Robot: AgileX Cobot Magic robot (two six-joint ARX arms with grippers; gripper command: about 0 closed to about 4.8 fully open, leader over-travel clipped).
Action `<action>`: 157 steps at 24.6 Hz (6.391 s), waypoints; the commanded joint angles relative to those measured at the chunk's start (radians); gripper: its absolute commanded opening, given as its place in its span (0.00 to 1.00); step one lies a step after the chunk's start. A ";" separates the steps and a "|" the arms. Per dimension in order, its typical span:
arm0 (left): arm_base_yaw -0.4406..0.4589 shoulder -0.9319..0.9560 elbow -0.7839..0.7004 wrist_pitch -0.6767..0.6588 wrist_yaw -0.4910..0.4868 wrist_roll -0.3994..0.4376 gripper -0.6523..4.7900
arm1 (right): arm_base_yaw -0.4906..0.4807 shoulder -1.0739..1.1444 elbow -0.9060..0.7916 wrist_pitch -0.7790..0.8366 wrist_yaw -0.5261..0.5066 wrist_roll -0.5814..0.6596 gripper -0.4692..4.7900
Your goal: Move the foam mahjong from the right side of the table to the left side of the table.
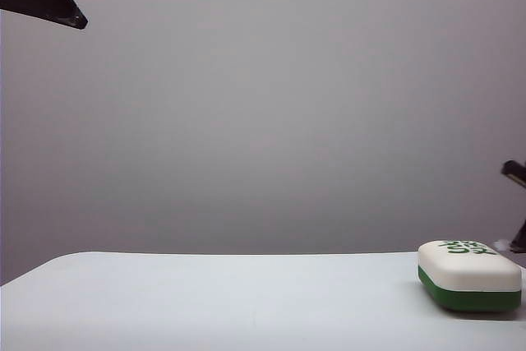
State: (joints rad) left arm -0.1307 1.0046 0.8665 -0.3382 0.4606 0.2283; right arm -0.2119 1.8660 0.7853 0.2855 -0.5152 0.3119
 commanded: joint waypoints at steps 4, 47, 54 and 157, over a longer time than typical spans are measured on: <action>0.000 -0.002 0.004 0.003 0.008 0.000 0.11 | 0.087 0.044 0.138 -0.226 0.148 -0.106 0.08; 0.000 -0.039 0.005 -0.351 0.011 0.001 0.11 | 0.563 0.045 0.135 -0.336 0.210 0.058 0.08; 0.000 -0.090 0.005 -0.415 0.011 0.001 0.11 | 0.650 0.045 0.136 -0.324 0.211 0.143 0.08; 0.000 -1.003 -0.625 0.042 -0.410 -0.266 0.11 | 0.343 -1.788 -0.432 -0.562 0.616 0.052 0.08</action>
State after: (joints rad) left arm -0.1314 -0.0055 0.2462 -0.3298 0.0456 -0.0357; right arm 0.1307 0.0952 0.3668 -0.2947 0.0814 0.3561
